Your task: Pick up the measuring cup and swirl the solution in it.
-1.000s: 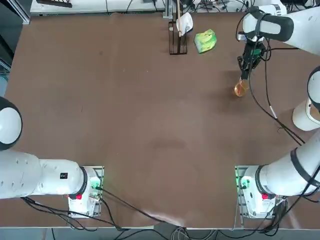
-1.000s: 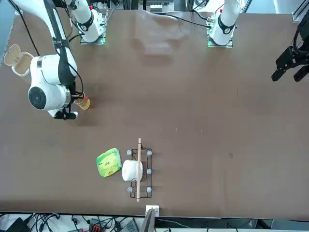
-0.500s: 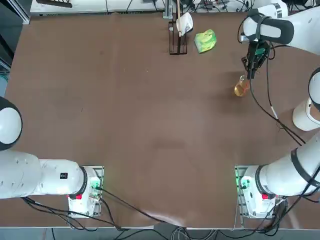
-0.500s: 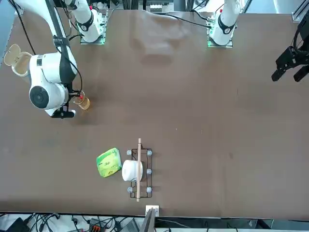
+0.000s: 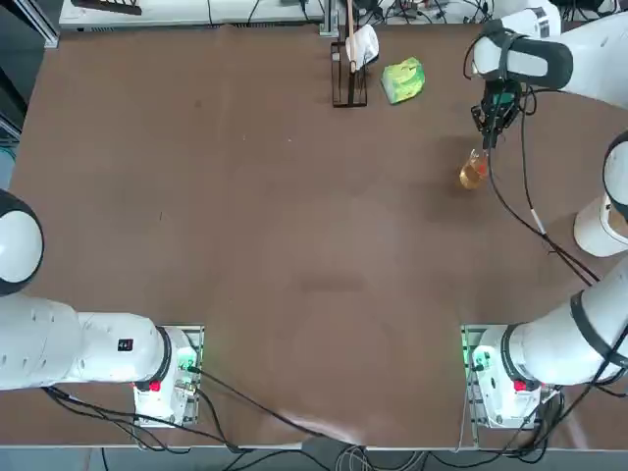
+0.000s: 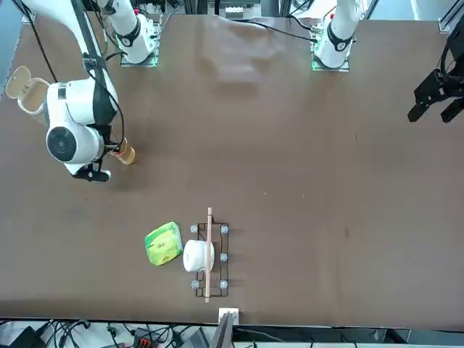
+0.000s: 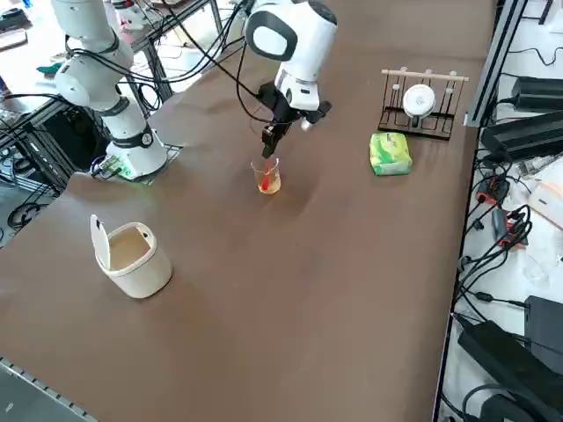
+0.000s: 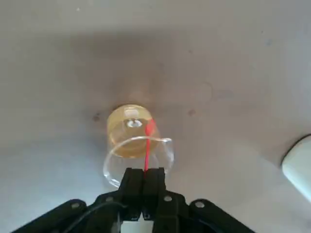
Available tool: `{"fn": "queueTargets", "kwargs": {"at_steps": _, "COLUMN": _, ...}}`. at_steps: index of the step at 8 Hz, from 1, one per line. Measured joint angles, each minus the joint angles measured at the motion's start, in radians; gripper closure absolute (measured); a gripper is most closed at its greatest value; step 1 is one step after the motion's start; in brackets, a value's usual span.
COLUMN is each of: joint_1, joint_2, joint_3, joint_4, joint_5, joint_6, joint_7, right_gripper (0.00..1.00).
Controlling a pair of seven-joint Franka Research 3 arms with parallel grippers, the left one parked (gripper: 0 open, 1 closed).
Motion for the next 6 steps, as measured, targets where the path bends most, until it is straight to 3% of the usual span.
{"fn": "queueTargets", "kwargs": {"at_steps": 3, "joint_1": 0.031, "joint_2": 0.011, "joint_3": 0.001, "joint_4": 0.0, "joint_5": -0.004, "joint_6": 0.002, "joint_7": 0.043, "right_gripper": 0.81}}
{"fn": "queueTargets", "kwargs": {"at_steps": 6, "joint_1": 0.032, "joint_2": 0.009, "joint_3": 0.001, "joint_4": 0.01, "joint_5": -0.004, "joint_6": 0.002, "joint_7": 0.043, "right_gripper": 0.27}}
